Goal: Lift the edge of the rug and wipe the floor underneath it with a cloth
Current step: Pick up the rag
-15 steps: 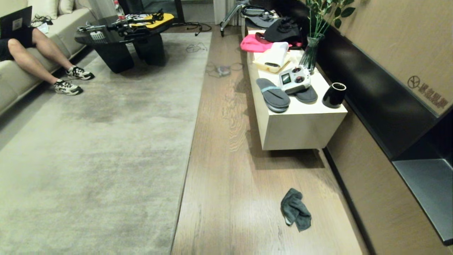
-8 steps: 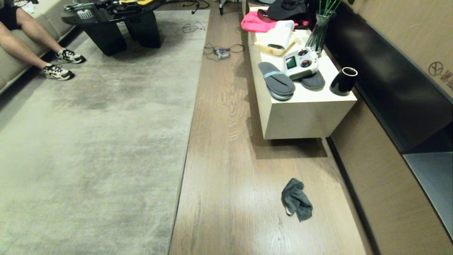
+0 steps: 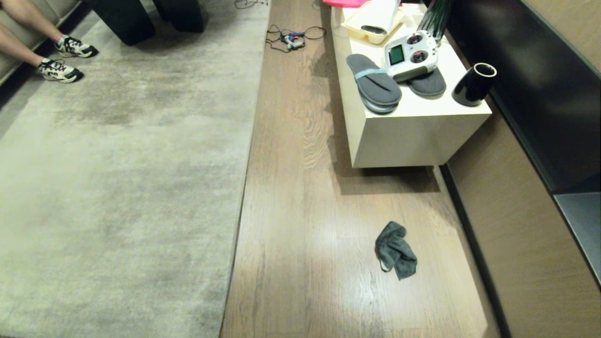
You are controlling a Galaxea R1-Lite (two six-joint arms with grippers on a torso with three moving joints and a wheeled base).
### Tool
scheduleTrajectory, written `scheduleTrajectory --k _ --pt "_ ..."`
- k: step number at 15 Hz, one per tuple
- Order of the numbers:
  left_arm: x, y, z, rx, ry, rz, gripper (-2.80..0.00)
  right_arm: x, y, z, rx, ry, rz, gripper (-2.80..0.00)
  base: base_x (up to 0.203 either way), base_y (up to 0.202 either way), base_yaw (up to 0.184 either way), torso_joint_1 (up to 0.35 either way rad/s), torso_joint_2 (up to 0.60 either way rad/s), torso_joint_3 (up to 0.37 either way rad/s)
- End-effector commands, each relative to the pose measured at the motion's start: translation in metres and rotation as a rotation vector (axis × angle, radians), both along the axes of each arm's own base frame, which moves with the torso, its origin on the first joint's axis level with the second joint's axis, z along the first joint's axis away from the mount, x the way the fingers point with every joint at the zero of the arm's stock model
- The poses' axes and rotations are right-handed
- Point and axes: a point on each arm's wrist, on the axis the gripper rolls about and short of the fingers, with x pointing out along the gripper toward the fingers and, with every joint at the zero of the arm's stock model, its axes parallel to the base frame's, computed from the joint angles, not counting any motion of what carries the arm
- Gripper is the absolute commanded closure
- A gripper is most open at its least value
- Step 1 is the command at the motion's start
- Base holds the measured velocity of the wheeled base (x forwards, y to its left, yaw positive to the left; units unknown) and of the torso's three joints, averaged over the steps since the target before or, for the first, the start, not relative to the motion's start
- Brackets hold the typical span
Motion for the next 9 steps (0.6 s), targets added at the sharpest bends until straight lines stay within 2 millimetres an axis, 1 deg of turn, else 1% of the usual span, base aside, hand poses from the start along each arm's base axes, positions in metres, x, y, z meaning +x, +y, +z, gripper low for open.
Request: scheduleTrajectory --k 1,9 --pt "0.0000 0.0000 -0.0002 -0.003 0.001 -0.001 0.00 0.0001 0.0000 0.0001 0.001 0.001 0.000 0.00 0.000 0.000 0.000 0.004 0.00 -0.196" --pt "0.0000 0.0000 -0.0002 -0.003 0.001 0.000 0.00 0.0001 0.0000 0.0001 0.001 0.001 0.000 0.00 0.000 0.000 0.000 0.001 0.00 -0.199"
